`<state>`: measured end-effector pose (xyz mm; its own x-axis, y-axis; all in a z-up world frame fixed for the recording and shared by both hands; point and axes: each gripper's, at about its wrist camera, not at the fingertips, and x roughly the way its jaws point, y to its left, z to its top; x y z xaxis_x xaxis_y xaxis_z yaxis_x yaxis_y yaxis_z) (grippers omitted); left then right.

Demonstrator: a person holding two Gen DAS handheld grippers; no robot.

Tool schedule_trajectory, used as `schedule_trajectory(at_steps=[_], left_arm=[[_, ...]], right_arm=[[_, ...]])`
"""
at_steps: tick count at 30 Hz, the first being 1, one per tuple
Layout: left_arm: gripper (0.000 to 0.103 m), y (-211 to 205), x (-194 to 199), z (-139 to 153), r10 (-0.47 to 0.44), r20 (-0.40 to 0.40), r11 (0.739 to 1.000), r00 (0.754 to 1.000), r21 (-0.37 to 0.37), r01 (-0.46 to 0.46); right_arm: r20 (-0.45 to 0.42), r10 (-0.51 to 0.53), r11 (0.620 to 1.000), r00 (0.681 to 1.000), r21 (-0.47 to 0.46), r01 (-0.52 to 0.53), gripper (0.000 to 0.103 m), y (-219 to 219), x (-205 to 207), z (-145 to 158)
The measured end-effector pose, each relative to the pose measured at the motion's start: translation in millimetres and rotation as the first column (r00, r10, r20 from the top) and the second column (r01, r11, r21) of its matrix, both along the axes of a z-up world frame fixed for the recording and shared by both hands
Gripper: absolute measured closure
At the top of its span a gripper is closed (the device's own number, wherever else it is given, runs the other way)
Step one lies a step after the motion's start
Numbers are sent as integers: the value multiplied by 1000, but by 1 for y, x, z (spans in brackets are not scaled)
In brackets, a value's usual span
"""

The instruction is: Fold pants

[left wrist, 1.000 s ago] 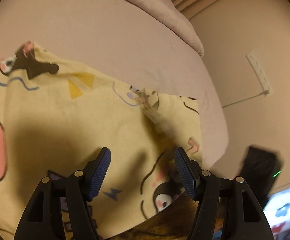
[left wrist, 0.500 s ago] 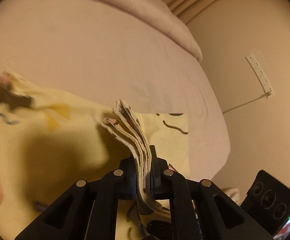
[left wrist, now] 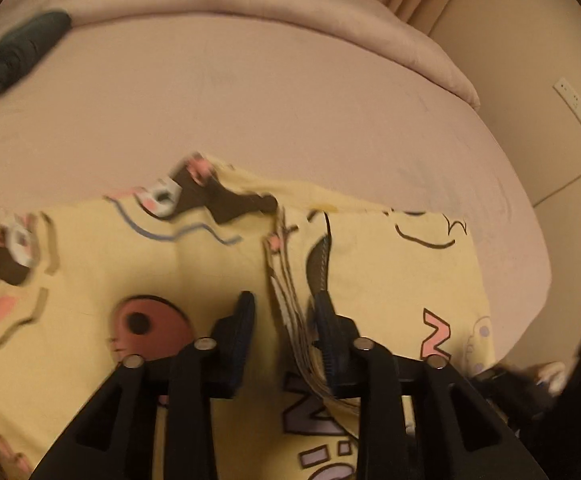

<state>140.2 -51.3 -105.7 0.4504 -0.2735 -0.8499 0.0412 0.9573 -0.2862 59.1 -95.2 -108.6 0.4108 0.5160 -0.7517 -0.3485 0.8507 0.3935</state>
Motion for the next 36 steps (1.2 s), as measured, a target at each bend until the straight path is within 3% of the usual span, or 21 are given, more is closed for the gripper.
schedule_trajectory(at_steps=[1,4,7,10,11,12,14,18,22,26,28,30,33,36], left_arm=[[70,5,-7,6,0,24,1000,1000,9,0],[67,2,-18,22,-15,84,1000,996,-22,17],[67,-3,-26,17,-55,96,993,994,-97,64],[67,-11,-36,-10,-110,3,987,994,-118,110],[67,-12,-39,-23,-106,-34,989,994,-106,102],[67,-11,-47,-27,-96,-19,991,995,-99,94],[67,-7,-65,-25,-95,31,992,995,-86,97],[67,4,-85,-16,-104,-14,989,995,-107,102],[67,19,-89,-6,-72,-35,989,997,-129,67],[67,24,-82,-10,-25,-35,989,999,-149,19],[67,25,-80,-26,-11,-84,987,996,-159,-3],[67,27,-85,-30,7,-71,982,997,-186,-20],[67,31,-93,-29,6,-68,980,998,-199,-20],[67,34,-100,-29,1,-72,979,997,-202,-16]], right_arm=[[34,-31,999,999,-19,32,32,-9,-4,7],[117,-137,982,984,-111,150,20,-39,-13,16],[76,-186,966,980,-170,196,21,-66,-20,-1],[-30,-185,970,982,-169,177,23,-75,-33,-26],[-10,-176,968,984,-181,171,23,-75,-40,-29],[14,-164,966,986,-200,164,23,-75,-48,-29],[-13,-150,963,989,-228,143,23,-70,-55,-36],[-75,-164,965,984,-220,144,25,-78,-56,-29],[5,-202,961,979,-189,199,25,-89,-37,-2],[75,-244,949,967,-187,254,24,-95,9,11],[63,-242,953,968,-171,249,25,-89,34,6],[43,-231,956,972,-174,235,26,-83,58,-7],[-5,-243,940,970,-249,234,24,-73,82,-37],[76,-222,925,972,-300,234,16,-64,80,-41]])
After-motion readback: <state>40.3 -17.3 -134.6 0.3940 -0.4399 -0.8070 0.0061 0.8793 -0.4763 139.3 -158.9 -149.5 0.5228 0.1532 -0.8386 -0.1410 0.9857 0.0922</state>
